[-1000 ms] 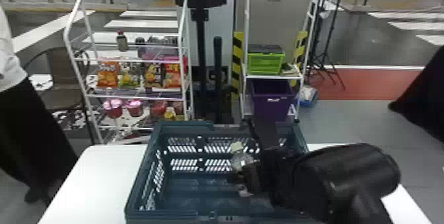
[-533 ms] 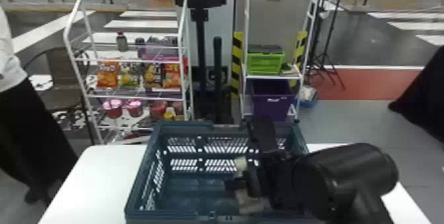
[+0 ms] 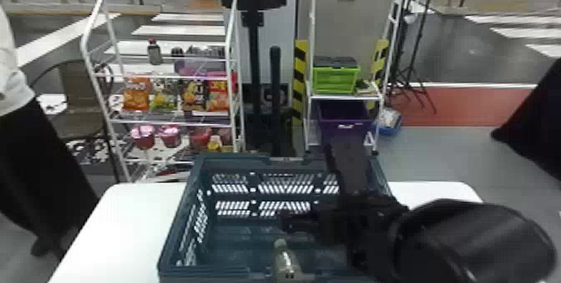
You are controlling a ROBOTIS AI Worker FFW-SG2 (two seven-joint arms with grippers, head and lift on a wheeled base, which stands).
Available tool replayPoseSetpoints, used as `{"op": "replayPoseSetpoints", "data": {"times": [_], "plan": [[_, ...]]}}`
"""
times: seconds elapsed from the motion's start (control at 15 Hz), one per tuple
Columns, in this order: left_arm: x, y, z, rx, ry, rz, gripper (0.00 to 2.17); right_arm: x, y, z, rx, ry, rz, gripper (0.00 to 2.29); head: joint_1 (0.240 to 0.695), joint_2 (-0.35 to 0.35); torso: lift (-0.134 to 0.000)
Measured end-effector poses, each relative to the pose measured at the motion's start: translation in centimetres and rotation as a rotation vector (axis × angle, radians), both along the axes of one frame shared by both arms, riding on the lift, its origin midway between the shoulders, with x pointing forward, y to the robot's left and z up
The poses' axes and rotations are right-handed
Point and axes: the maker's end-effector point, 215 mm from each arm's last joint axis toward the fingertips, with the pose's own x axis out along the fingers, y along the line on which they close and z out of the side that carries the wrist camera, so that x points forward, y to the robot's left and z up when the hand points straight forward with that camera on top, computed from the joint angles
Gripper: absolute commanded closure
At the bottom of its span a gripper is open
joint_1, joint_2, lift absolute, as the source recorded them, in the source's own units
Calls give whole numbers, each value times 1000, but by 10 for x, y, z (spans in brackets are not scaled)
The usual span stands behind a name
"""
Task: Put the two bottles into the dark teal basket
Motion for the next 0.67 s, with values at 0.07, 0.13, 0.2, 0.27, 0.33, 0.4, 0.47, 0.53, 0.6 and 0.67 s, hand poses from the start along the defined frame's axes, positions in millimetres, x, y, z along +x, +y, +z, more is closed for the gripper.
{"op": "replayPoseSetpoints", "data": {"times": [0.07, 0.13, 0.2, 0.27, 0.33, 0.4, 0.47, 0.53, 0.6, 0.67], "plan": [[0, 0, 1, 0, -2, 0, 2145, -6, -9, 8, 2, -47, -13, -1, 499, 0, 0], [0, 0, 1, 0, -3, 0, 2145, -15, -23, 14, -2, -91, -29, -1, 499, 0, 0], [1, 0, 2, 0, -3, 0, 2145, -26, -38, 18, -1, -128, -44, -1, 499, 0, 0], [1, 0, 2, 1, -4, -1, 2145, -36, -53, 24, 11, -169, -59, -1, 499, 0, 0], [2, -1, 2, 1, -4, -1, 2145, -43, -66, 30, 24, -211, -76, -1, 499, 0, 0], [3, -2, 3, 1, -2, -3, 2145, -53, -79, 38, 42, -262, -98, -1, 499, 0, 0], [4, -4, 3, 1, 0, -6, 2145, -62, -90, 43, 57, -302, -120, -1, 499, 0, 0], [4, -6, 3, 2, 1, -8, 2145, -74, -102, 49, 78, -343, -141, -1, 499, 0, 0], [5, -7, 4, 2, 3, -10, 2145, -87, -111, 52, 101, -381, -157, -1, 499, 0, 0], [5, -7, 3, 3, 8, -11, 2145, -99, -120, 55, 118, -415, -175, -1, 499, 0, 0]]}}
